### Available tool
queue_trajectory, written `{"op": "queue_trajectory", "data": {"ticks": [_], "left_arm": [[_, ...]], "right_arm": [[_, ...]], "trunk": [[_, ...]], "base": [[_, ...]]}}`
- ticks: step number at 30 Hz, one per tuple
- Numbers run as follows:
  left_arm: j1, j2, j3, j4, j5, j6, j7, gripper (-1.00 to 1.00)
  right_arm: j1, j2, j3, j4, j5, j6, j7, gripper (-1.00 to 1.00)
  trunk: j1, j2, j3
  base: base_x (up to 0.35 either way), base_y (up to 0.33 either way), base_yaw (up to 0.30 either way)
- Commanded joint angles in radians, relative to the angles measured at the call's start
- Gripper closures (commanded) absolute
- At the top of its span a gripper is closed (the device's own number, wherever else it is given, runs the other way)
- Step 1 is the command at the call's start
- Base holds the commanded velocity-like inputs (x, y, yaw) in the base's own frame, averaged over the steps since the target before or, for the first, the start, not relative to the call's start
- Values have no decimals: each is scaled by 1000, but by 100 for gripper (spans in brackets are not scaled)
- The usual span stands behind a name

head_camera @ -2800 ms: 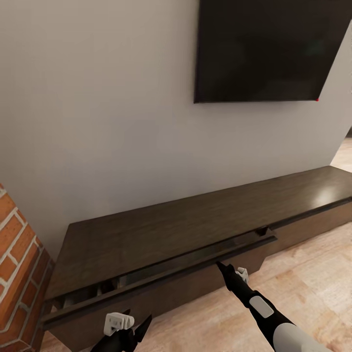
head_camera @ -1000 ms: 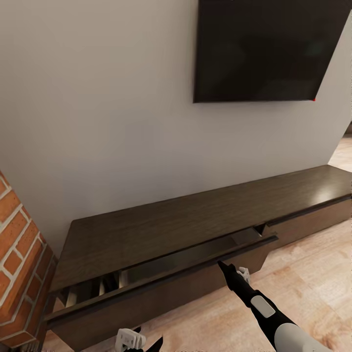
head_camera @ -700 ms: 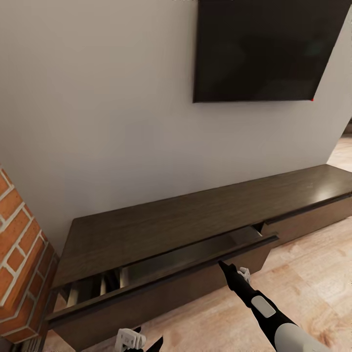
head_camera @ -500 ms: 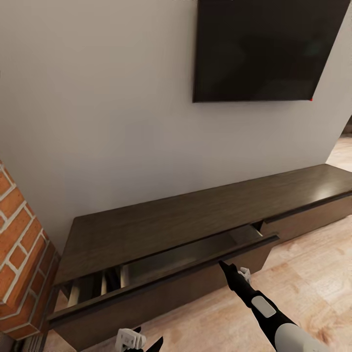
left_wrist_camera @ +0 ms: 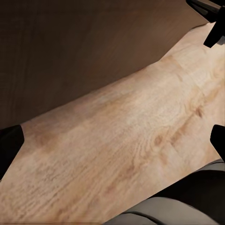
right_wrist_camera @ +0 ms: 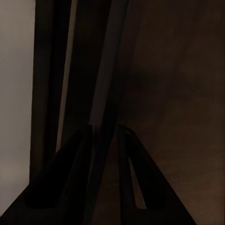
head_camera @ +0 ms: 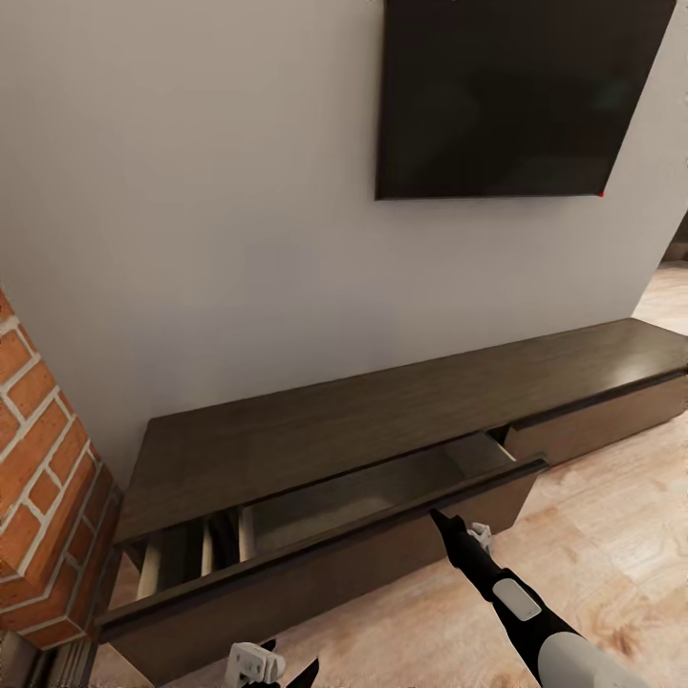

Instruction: Place each of the two pumpkins and all three candles from the living room inside a cabinet in the living room (use any cabinet), then make sure every cabinet is closed, and position the cauldron so it is next to a table in the living room.

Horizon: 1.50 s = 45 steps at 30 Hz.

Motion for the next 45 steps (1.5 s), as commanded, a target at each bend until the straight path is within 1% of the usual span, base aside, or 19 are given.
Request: {"op": "queue_trajectory", "data": {"ticks": [1,45], "left_arm": [[0,0,0,-1,11,9,-1,-100],[-1,0,0,0,10,9,-1,-100]], "right_arm": [[0,1,39,3,6,21,6,100],[0,1,39,3,5,21,5,100]], "trunk": [[0,0,-1],[0,0,-1]], "base": [[-58,0,0],[-73,0,0]]}}
